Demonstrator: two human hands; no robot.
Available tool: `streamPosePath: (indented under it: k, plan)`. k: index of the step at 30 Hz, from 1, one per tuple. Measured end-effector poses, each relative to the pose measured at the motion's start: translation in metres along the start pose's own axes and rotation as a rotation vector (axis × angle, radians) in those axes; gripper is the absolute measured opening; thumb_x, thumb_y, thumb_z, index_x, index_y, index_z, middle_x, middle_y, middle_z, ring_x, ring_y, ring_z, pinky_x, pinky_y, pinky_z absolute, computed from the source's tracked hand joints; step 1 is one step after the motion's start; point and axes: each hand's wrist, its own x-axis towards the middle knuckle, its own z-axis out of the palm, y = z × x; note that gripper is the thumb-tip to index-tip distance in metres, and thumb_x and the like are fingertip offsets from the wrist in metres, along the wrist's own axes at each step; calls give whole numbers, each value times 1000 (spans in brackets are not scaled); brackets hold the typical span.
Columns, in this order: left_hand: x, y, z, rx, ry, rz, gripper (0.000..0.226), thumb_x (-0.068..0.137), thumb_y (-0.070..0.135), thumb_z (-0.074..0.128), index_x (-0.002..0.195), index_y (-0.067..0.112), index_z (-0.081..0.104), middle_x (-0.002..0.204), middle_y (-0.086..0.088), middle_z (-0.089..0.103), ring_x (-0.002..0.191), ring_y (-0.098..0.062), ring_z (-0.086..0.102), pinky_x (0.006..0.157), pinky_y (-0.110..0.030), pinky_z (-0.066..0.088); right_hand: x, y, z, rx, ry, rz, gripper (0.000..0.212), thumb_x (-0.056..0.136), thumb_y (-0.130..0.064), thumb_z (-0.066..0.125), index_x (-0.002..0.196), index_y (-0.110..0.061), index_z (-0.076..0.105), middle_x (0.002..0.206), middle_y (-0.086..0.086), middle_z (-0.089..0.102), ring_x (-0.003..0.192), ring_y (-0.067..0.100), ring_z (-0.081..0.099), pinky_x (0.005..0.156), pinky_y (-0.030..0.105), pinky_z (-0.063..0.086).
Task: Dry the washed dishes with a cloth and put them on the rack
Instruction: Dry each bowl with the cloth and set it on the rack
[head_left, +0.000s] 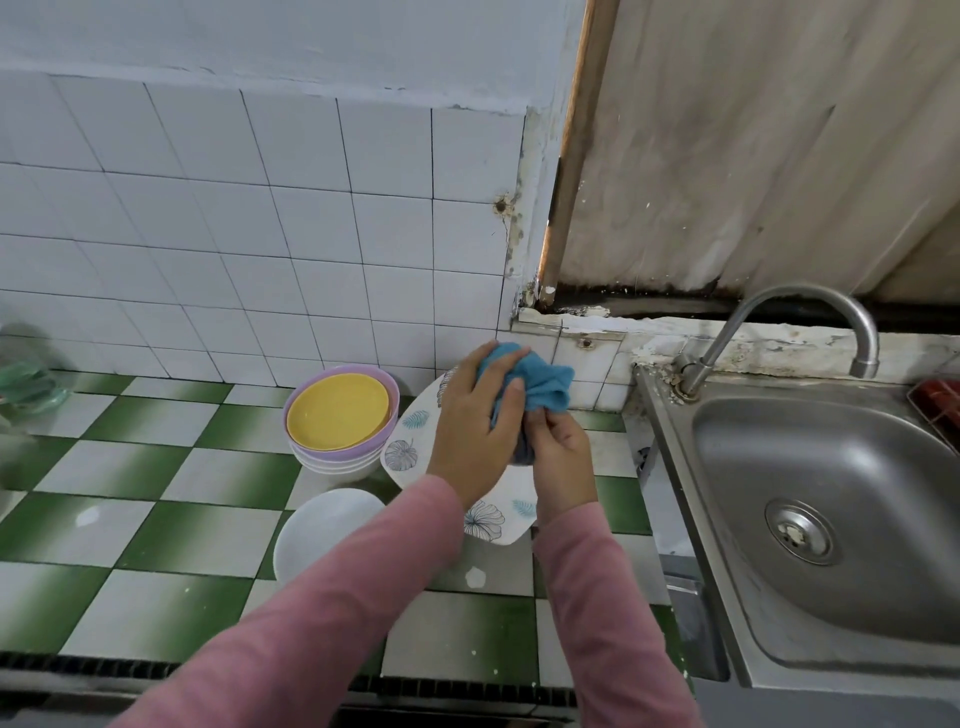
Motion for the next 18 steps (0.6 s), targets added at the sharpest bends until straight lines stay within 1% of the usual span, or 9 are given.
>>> streamPosePath:
  k: [4,7,8,10,11,12,13,15,18]
  plan:
    - [13,6,-4,-167,-77,-191,33,91,42,44,118,33,61,121,5,61,117,-14,55,106,-45,44,2,-8,-5,-47,-23,-42,25,103,-12,47,92,-20,68,85,-4,71,86,16,65,81,34,53]
    - [25,12,-11,-271,-83,-379,27,87,47,45,102,39,65,107,6,68,107,-16,62,101,-48,47,2,-12,-11,-57,-75,-97,29,101,-22,53,77,-12,65,82,8,62,80,21,54,74,34,46]
    - [24,14,-11,-239,-76,-364,27,88,45,43,102,38,65,108,5,67,106,-16,61,100,-48,47,2,-12,-12,-37,-81,-103,32,96,-32,58,74,-9,63,83,11,58,81,22,50,75,34,42]
    - [16,16,-9,-87,-29,-204,34,93,38,42,115,28,64,118,1,61,112,-15,56,104,-42,45,0,-12,-13,29,-76,-88,37,87,-47,67,75,-13,67,85,12,60,83,23,51,77,35,43]
    - [12,18,-9,-23,-21,-104,37,94,37,41,121,24,63,124,0,58,116,-15,54,105,-39,43,0,-13,-14,67,-61,-80,30,90,-42,66,77,-15,70,84,10,64,83,23,55,78,34,46]
    - [11,17,-9,4,-29,-43,40,94,37,41,125,23,62,126,1,56,118,-15,52,106,-37,42,1,-13,-16,89,-58,-69,22,96,-28,60,81,-15,70,83,6,68,83,23,59,77,33,50]
    - [11,15,-10,-8,-44,-39,40,94,37,41,125,24,62,127,1,56,119,-14,52,106,-37,42,1,-14,-17,79,-62,-61,21,99,-14,53,86,-14,70,83,5,69,84,23,62,76,32,52]
    - [13,17,-12,-96,-64,-147,38,91,36,43,121,25,64,122,3,61,116,-12,55,105,-38,44,0,-17,-17,57,-75,-59,25,101,-5,47,89,-12,68,86,7,68,87,24,61,75,33,53]
    - [16,26,-17,-227,-68,-346,32,88,36,49,110,30,70,111,6,68,107,-11,61,99,-37,49,-2,-17,-16,151,-59,-6,24,101,-5,45,89,-8,66,84,3,70,83,20,63,72,29,55]
